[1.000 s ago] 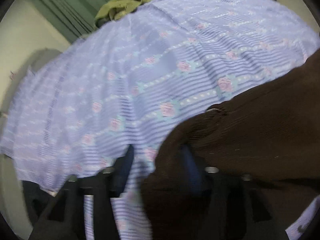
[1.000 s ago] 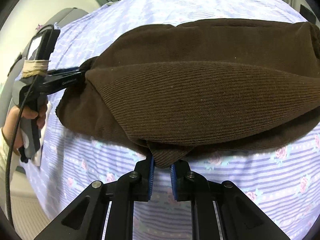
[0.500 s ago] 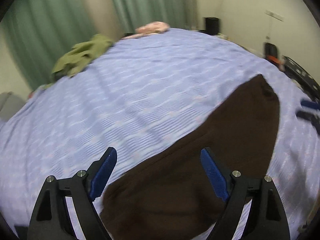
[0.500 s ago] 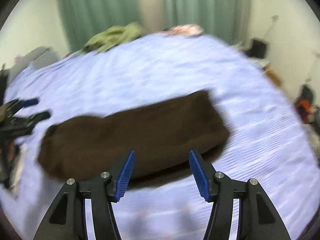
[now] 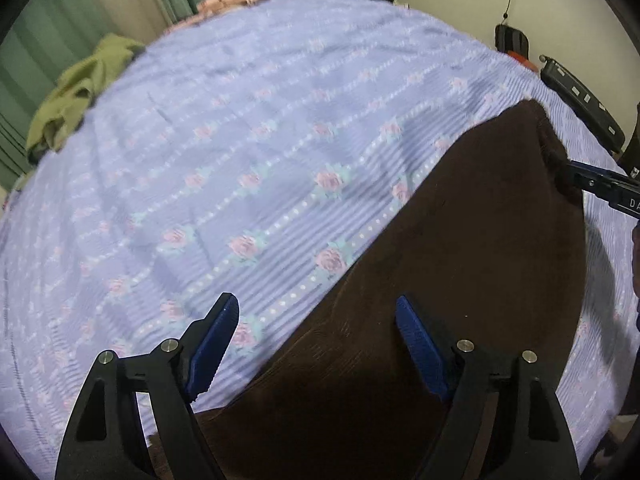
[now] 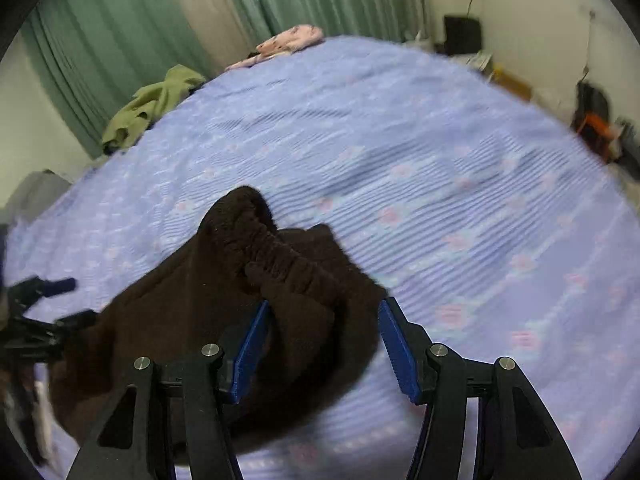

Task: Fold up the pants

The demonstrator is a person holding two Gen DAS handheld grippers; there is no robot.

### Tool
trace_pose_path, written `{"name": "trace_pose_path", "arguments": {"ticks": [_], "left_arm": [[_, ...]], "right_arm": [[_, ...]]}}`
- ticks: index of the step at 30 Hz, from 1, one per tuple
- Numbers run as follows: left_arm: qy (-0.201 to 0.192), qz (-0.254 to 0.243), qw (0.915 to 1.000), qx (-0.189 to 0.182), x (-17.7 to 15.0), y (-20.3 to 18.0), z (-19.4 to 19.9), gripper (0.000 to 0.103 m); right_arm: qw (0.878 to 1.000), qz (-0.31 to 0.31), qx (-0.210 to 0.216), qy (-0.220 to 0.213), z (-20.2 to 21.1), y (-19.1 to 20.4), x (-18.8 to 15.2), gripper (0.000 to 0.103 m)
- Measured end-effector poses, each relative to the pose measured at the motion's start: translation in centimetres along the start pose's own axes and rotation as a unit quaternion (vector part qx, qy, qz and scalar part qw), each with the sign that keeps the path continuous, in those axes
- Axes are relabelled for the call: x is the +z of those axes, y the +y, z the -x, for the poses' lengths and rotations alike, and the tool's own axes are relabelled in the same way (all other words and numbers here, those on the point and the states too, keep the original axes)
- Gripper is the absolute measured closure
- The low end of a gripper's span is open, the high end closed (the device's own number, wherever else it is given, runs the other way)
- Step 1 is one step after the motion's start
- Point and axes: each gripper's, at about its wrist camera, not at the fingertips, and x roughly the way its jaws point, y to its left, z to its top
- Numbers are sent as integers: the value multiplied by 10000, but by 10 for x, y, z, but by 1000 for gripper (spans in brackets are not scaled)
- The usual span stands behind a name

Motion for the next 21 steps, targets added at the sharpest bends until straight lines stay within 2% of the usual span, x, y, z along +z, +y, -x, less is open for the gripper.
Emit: {"name": "trace_pose_path", "arguments": {"ticks": [2,3,4,5,7,10,12,14,18,20,21], "left_arm": [[214,55,9997,-111,-1,0,-13,27],[379,112,9990,-216,-4,0,-22,33],[497,133,9982,-309,-7,0,-28,45],[556,134,9976,-388,-8,-1,-31,52],[475,54,9979,-440,-8,-7,-28,78],[131,85,9989,-435,2,-10,-11,79],[-90,184,9991,-381,14,-9,-6,78],[4,211,9993,-303,25,-9,-16,78],[301,95,9995,-16,28,-13,-47,74],[284,157,9994,91,28,-14,-49,67],[275,191,9993,176,28,-13,-47,60]], "right_arm": [[9998,-71,178,104,-11,-1,1,47],[9994,-116,287,139,-16,-1,1,51],[9991,-121,342,204,-20,-1,1,68],[9990,-116,315,297,-24,0,1,72],[9992,-70,331,231,-20,-1,1,77],[9996,13,274,-35,3,1,5,79],[9997,12,82,-235,17,-1,10,79],[9996,-32,-10,-272,16,-4,14,79],[9998,-144,-66,90,-16,-15,16,79],[9996,-170,-91,216,-28,-21,14,78],[9995,-174,-115,237,-32,-23,13,77]]}}
